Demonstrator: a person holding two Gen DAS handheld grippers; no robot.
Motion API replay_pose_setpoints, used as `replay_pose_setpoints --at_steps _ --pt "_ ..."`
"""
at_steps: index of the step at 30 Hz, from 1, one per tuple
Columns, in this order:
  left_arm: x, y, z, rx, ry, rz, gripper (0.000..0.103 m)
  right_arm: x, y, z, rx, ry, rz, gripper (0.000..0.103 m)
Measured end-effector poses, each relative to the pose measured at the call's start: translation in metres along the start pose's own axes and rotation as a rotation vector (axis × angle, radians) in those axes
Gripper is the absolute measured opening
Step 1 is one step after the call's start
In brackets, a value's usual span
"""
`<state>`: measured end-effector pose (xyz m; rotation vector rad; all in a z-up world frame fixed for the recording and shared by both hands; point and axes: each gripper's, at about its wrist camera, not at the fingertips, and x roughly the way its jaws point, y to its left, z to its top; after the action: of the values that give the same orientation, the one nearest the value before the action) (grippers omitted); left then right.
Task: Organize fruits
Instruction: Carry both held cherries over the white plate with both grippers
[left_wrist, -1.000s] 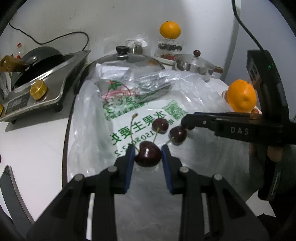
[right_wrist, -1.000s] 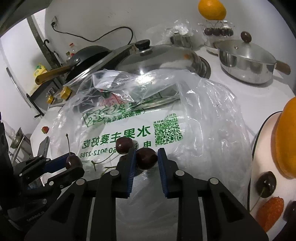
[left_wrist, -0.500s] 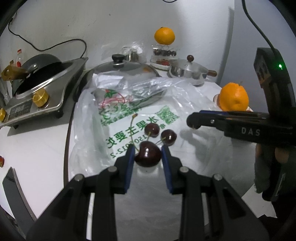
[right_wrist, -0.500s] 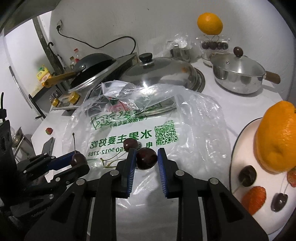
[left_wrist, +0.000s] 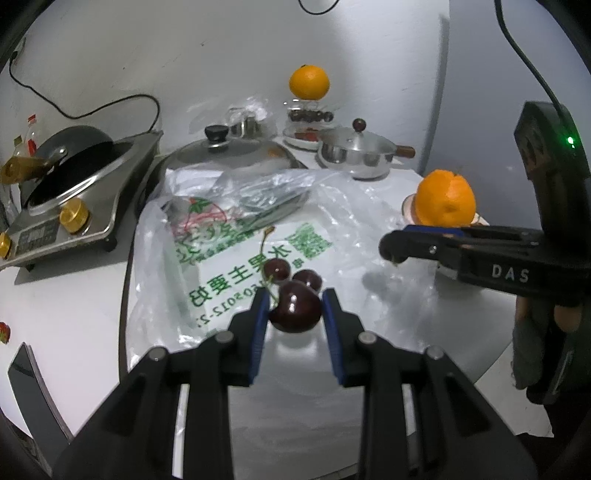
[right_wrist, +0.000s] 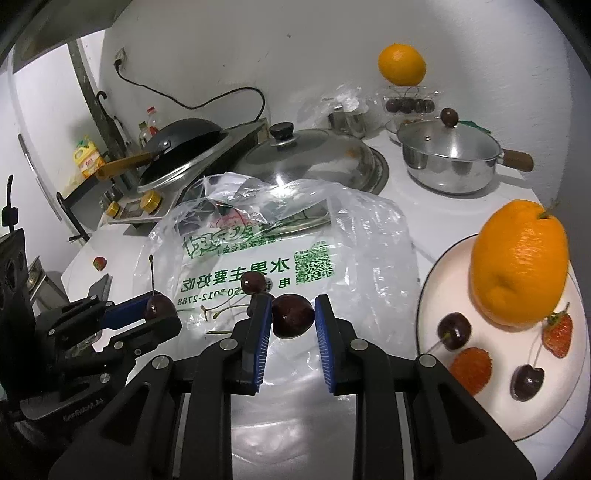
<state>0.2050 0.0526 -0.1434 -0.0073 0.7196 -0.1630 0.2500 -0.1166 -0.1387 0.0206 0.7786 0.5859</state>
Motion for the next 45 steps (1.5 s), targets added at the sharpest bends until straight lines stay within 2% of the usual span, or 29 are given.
replay_pose_setpoints --at_steps 23,45 --pt "0.002 -0.063 0.017 0.081 -0.006 -0.04 0.03 -0.053 -0.048 -0.014 0.053 -0.061 -0.039 0.026" --pt "0.011 -0.111 0.029 0.129 0.002 -0.076 0.03 -0.08 -0.091 -0.029 0.098 -0.092 -0.072 0.026"
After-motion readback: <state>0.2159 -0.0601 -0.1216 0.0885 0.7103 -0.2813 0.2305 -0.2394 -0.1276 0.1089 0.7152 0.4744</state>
